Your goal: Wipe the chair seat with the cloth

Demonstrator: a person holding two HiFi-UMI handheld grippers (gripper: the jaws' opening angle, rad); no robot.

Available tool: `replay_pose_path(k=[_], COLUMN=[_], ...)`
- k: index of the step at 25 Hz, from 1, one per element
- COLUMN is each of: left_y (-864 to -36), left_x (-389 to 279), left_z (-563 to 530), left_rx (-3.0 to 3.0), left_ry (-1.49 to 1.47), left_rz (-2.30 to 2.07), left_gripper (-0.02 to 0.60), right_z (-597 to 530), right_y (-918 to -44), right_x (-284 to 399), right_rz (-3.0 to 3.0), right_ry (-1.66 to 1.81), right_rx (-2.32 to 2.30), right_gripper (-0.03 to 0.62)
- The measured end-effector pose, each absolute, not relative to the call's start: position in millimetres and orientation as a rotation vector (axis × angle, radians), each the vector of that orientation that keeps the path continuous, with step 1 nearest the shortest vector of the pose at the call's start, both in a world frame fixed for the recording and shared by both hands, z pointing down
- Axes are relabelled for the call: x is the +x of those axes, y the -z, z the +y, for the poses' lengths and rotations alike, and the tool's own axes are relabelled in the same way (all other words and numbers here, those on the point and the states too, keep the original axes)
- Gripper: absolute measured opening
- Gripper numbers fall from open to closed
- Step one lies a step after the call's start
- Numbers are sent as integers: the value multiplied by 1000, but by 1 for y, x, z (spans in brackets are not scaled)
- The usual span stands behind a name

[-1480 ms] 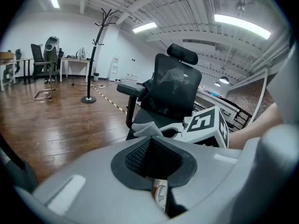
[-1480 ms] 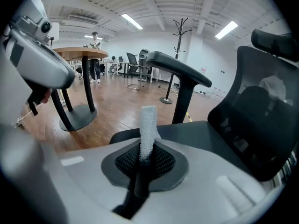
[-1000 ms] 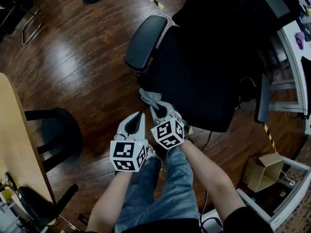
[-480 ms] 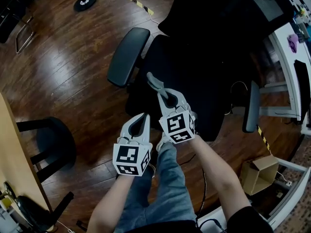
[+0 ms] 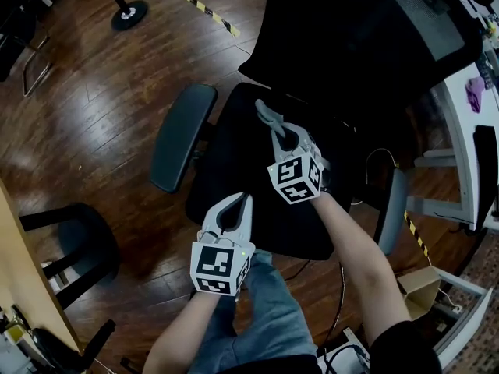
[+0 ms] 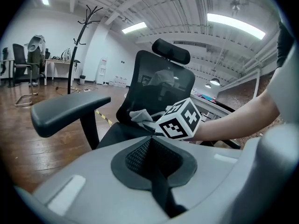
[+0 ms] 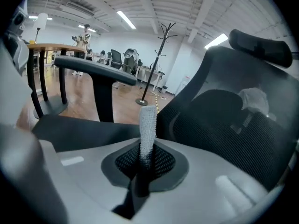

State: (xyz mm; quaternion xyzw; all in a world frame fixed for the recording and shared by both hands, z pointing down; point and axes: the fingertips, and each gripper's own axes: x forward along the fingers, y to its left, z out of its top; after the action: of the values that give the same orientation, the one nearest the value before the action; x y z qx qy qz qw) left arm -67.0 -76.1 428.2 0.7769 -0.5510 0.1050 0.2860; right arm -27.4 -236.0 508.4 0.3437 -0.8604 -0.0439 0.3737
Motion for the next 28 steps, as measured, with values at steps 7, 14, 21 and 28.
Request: replay_pose_path(k=[7, 14, 21, 28], left_y=[-444, -462, -469, -471], left_x=[-73, -71, -74, -77], left_z=[-122, -137, -132, -102], left_rx=[1998, 1938, 1919, 1932], left_ry=[-279, -297, -305, -307], left_rz=[-1543, -1546, -1537, -1514], left_gripper=[3, 4, 3, 4], right_z=[-309, -344, -330, -295], right_y=[-556, -592, -606, -599], right_x=[-6, 3, 5, 3], right_rz=[-2112, -2043, -2028, -2036], right_ry=[111, 72, 48, 48], right_rx=[829, 783, 740, 742], right_gripper=[8, 8, 9, 9])
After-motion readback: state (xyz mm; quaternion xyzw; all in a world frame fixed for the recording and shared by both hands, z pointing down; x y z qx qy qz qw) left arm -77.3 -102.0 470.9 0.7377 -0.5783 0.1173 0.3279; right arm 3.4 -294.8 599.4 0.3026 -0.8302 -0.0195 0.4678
